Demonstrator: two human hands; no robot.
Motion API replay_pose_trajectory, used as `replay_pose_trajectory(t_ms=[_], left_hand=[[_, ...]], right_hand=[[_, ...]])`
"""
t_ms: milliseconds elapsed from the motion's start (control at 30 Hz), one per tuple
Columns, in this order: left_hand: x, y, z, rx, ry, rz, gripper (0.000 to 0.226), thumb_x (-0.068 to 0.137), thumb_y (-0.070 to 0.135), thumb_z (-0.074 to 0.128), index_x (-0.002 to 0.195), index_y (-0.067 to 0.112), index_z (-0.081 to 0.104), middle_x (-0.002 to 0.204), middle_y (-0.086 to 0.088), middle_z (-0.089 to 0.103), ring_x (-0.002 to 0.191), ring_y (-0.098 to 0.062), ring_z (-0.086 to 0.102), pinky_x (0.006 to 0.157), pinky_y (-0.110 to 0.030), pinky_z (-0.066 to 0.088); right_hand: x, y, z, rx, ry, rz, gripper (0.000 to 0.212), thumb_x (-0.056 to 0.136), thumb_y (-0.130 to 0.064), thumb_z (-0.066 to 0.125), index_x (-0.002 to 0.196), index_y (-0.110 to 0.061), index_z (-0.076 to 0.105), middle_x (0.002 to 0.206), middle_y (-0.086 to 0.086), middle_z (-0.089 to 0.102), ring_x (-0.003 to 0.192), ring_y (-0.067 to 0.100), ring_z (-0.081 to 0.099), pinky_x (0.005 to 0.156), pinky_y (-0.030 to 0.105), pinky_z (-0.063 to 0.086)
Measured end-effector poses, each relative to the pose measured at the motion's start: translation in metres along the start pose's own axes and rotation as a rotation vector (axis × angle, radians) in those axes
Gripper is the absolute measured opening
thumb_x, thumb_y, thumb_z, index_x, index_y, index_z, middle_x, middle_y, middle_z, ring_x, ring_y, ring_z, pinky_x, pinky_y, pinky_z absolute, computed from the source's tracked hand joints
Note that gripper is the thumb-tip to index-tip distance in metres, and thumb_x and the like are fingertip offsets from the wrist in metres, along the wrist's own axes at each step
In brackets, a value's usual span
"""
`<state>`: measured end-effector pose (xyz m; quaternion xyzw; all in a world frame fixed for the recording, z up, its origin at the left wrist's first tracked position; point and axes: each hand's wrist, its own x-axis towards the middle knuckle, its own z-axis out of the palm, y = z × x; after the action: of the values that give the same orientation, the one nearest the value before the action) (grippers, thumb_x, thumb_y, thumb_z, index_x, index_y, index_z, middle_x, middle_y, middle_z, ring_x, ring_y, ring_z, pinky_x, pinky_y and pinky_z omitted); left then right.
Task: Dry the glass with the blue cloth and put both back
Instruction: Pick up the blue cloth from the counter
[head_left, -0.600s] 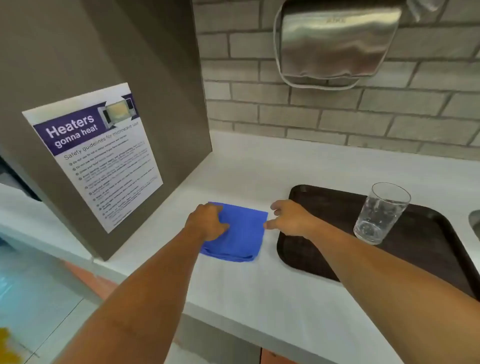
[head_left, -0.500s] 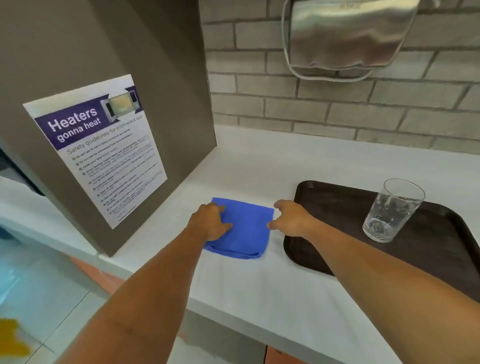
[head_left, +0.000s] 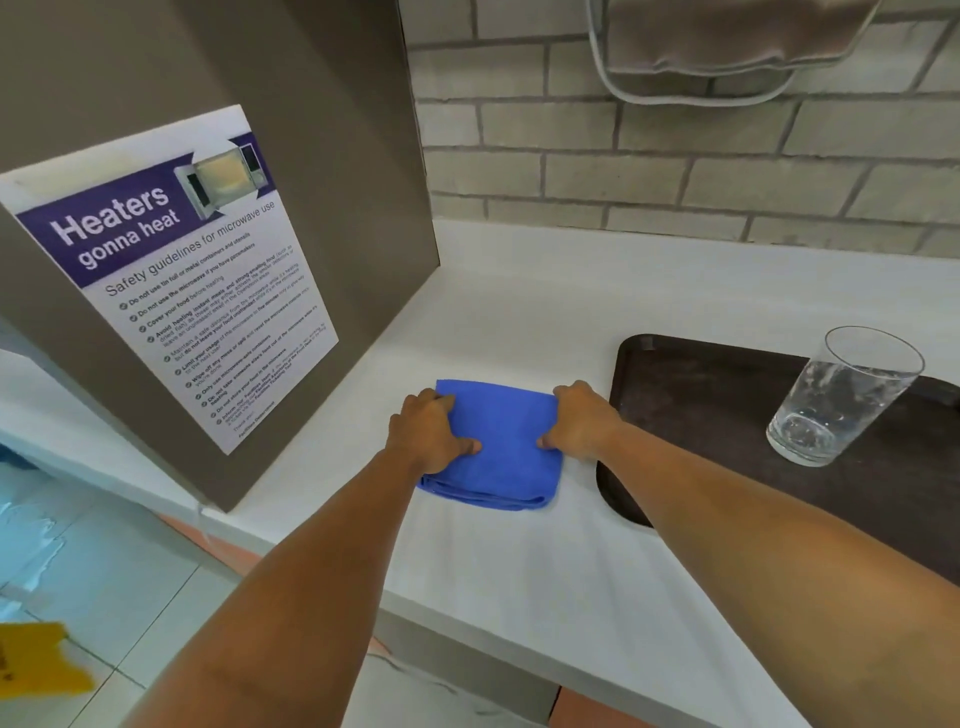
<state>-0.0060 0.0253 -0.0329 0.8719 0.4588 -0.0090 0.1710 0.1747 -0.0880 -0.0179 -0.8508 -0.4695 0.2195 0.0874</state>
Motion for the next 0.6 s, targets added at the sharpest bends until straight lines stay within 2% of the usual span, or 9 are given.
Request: replay_pose_trajectory(t_ms=[133,233,300,400,467,533,600], left_hand=[[0.002,0.006,0.001,-0.132,0.023,-0.037,0.080,0.074,0.043,0.077,0.142,0.018,0.043,0.141,-0.004,0.049,0.129,-0.027,0.045,0.105,-0.041,0.034],[0.000,0.009,-0.001,-0.274,0.005,-0.053,0.058,0.073,0.030,0.081,0.125,0.017,0.057,0.123,-0.002,0.062,0.113,-0.026,0.057,0.102,-0.042,0.040],[-0.002,0.011,-0.003,-0.355,-0.010,-0.043,0.037,0.075,0.023,0.080,0.108,0.014,0.064,0.106,-0.003,0.066,0.100,-0.026,0.061,0.095,-0.041,0.047],[-0.005,0.013,-0.010,-0.594,-0.046,-0.048,0.011,0.080,0.015,0.073,0.085,0.008,0.067,0.083,-0.004,0.065,0.082,-0.024,0.061,0.075,-0.034,0.050],[-0.008,0.014,-0.019,-0.833,-0.086,-0.097,0.008,0.082,0.012,0.071,0.083,0.006,0.065,0.083,-0.007,0.066,0.081,-0.025,0.061,0.073,-0.034,0.048],[-0.011,0.016,-0.029,-1.098,-0.155,-0.135,0.006,0.083,0.010,0.067,0.080,0.009,0.062,0.086,-0.010,0.068,0.084,-0.028,0.062,0.073,-0.034,0.048],[-0.014,0.021,-0.035,-1.344,-0.249,-0.137,0.005,0.086,0.009,0.061,0.081,0.011,0.060,0.092,-0.010,0.071,0.088,-0.029,0.065,0.070,-0.033,0.051]], right_hand=[[0.003,-0.003,0.004,0.022,-0.009,0.029,0.045,0.082,-0.022,0.073,0.120,-0.007,0.054,0.126,0.007,0.042,0.095,0.026,0.056,0.085,0.039,0.054],[0.003,-0.004,0.006,0.088,0.006,0.016,0.032,0.084,-0.012,0.065,0.116,-0.006,0.061,0.121,0.008,0.059,0.103,0.029,0.062,0.088,0.041,0.055],[0.002,-0.002,0.008,0.176,0.030,0.010,0.025,0.085,-0.007,0.060,0.108,-0.005,0.067,0.113,0.009,0.067,0.102,0.029,0.064,0.089,0.042,0.055],[-0.002,0.000,0.005,0.548,0.053,0.008,0.012,0.085,-0.002,0.061,0.094,-0.008,0.066,0.102,0.009,0.067,0.095,0.026,0.063,0.084,0.037,0.051],[-0.007,-0.001,-0.004,0.812,0.050,0.052,0.011,0.088,-0.002,0.063,0.091,-0.013,0.061,0.104,0.014,0.067,0.095,0.030,0.064,0.086,0.037,0.053],[-0.014,-0.001,-0.016,1.095,0.017,0.109,0.012,0.090,-0.003,0.063,0.094,-0.013,0.061,0.114,0.020,0.068,0.106,0.037,0.067,0.096,0.049,0.054],[-0.021,0.001,-0.028,1.377,-0.013,0.104,0.018,0.090,0.005,0.059,0.100,-0.011,0.061,0.112,0.019,0.068,0.104,0.036,0.068,0.093,0.050,0.054]])
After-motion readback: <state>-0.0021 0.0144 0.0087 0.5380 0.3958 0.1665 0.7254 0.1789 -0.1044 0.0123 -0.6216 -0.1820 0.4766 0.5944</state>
